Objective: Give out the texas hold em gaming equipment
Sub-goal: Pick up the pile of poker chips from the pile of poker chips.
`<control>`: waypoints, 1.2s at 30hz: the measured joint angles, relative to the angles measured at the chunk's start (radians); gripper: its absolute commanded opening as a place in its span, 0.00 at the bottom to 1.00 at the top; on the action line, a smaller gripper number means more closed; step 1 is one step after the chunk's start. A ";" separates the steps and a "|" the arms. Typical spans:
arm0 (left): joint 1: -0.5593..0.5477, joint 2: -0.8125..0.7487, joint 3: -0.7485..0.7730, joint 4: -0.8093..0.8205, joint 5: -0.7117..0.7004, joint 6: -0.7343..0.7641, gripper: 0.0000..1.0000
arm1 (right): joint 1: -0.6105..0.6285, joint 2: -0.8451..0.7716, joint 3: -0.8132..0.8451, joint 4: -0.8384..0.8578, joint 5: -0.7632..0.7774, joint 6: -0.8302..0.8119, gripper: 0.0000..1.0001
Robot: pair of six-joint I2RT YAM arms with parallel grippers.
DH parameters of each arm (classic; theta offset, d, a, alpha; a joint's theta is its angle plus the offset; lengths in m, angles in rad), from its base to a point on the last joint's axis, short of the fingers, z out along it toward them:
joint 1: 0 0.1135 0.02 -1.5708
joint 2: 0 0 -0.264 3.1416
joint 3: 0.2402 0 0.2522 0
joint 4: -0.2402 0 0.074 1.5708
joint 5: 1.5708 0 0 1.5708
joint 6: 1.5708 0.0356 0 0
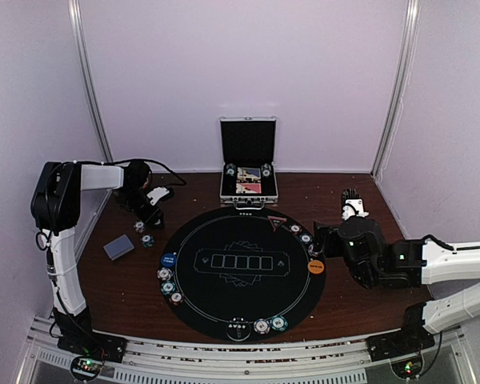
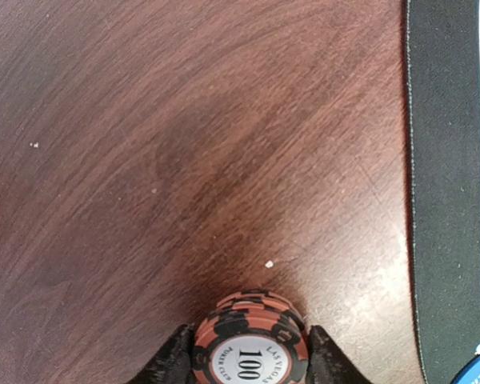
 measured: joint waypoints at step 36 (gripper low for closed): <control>-0.102 -0.201 -0.136 0.010 -0.036 0.012 0.33 | 0.000 0.000 0.000 0.000 0.003 0.000 1.00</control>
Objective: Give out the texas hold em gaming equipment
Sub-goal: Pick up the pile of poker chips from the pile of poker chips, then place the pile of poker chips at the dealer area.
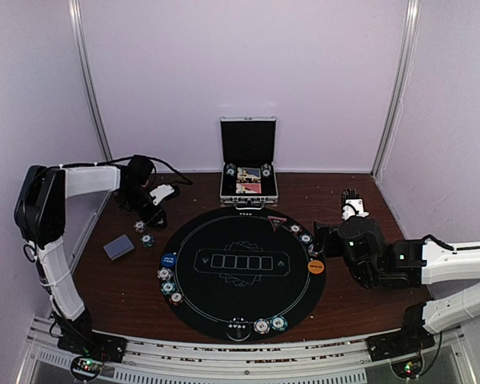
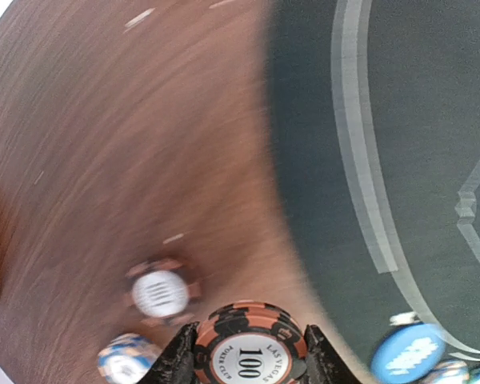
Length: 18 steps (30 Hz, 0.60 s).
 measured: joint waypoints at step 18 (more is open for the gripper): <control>-0.629 0.088 0.168 -0.031 -0.028 -0.019 0.34 | 0.000 -0.092 -0.029 0.006 0.139 0.013 1.00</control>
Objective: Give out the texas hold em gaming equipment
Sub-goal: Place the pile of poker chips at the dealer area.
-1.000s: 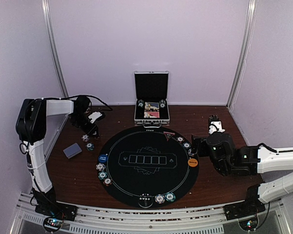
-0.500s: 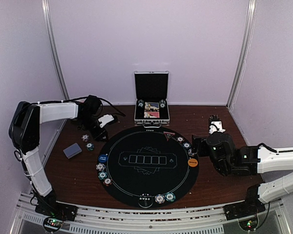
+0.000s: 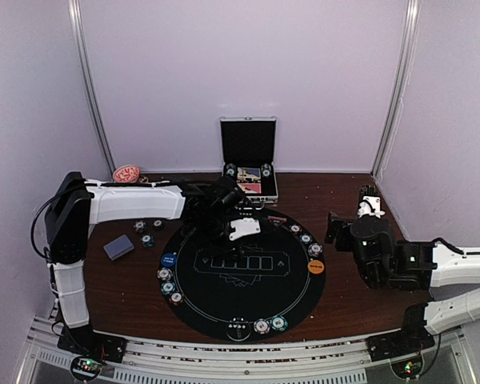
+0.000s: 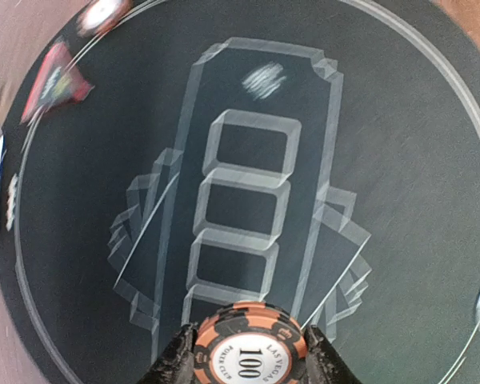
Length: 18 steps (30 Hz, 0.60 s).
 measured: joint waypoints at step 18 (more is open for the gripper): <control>-0.355 0.278 0.356 -0.103 0.026 -0.020 0.34 | 0.000 -0.165 -0.032 -0.007 0.058 0.025 1.00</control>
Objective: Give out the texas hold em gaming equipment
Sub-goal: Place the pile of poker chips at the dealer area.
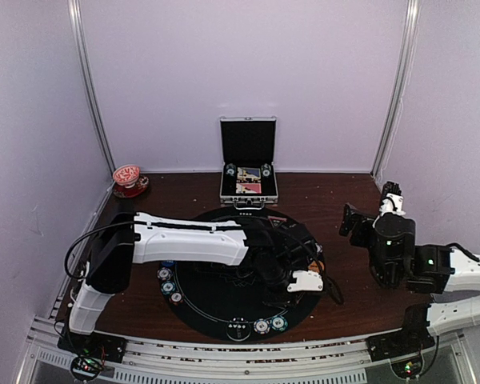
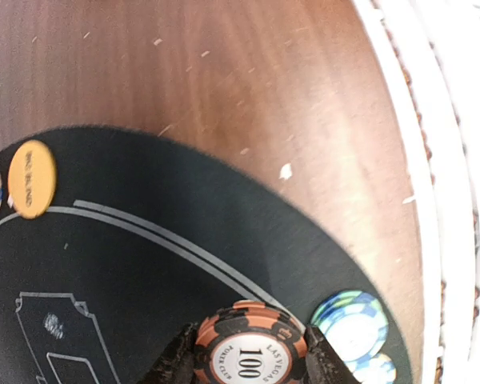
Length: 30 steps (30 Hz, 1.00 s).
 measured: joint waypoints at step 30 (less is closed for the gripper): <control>-0.058 0.109 0.071 -0.021 0.017 -0.018 0.36 | 0.000 0.023 -0.003 0.000 -0.027 -0.001 1.00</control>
